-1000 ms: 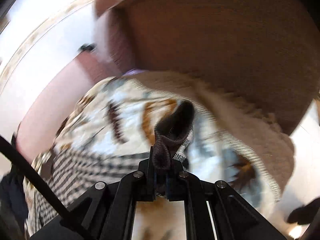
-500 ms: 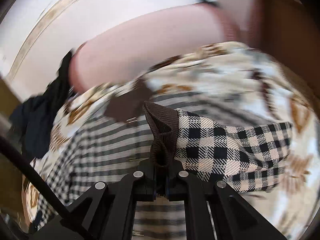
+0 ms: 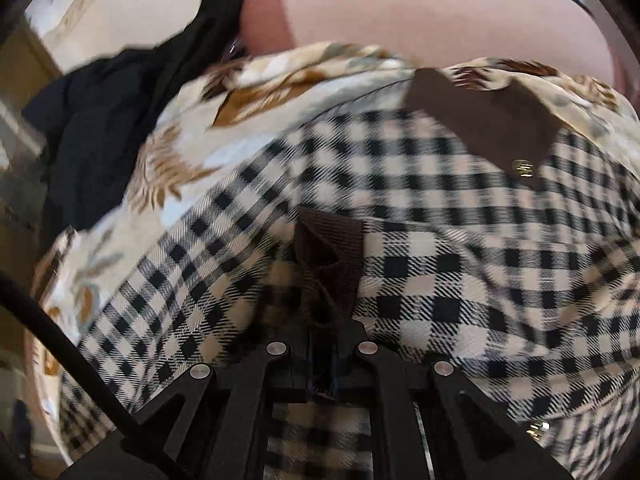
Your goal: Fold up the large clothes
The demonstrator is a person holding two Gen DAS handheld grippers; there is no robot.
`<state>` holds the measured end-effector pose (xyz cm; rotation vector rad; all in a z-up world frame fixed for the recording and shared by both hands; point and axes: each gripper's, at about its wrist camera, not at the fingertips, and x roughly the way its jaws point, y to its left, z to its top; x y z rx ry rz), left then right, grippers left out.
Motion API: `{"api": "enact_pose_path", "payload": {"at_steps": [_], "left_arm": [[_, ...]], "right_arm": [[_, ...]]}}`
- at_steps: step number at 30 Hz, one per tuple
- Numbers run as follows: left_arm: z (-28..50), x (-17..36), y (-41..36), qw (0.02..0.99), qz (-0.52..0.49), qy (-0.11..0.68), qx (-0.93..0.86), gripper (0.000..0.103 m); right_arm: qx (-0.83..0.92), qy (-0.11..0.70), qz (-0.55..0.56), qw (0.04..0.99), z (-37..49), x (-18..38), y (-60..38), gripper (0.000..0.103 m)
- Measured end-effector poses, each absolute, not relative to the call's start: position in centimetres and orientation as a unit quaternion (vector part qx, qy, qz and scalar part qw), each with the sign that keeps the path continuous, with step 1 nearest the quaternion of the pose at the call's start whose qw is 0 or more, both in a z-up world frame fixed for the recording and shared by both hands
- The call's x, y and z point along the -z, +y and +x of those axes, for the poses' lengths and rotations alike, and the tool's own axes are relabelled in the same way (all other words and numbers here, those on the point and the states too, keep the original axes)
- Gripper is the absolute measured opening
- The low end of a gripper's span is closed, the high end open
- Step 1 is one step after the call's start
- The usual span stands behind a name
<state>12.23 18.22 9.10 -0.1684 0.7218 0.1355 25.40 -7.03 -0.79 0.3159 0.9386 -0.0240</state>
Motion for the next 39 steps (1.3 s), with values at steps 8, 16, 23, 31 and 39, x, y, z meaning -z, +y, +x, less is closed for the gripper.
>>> {"api": "enact_pose_path", "payload": {"at_steps": [8,16,23,31,39], "left_arm": [[12.6,-8.9,20.7,0.922,-0.123,0.356,-0.092,0.092],[11.9,-8.8,21.9,0.915,-0.16,0.356,-0.098,0.092],[12.1,-8.4,18.2,0.921,-0.118,0.365,-0.064,0.092],[12.8,-7.9,16.9,0.924,-0.09,0.367,-0.06,0.092],[12.4,-7.8,19.2,0.918,-0.119,0.369,-0.081,0.092]], "right_arm": [[-0.078,0.447,0.157,0.877,24.4,-0.5,-4.6,0.027],[0.045,0.429,0.151,0.889,19.5,-0.7,-13.1,0.028],[0.071,0.465,0.178,0.864,20.7,2.2,-16.7,0.026],[0.124,0.465,0.114,0.869,28.1,2.5,-14.4,0.031],[0.123,0.437,0.115,0.884,25.4,-0.7,-15.5,0.033]]}}
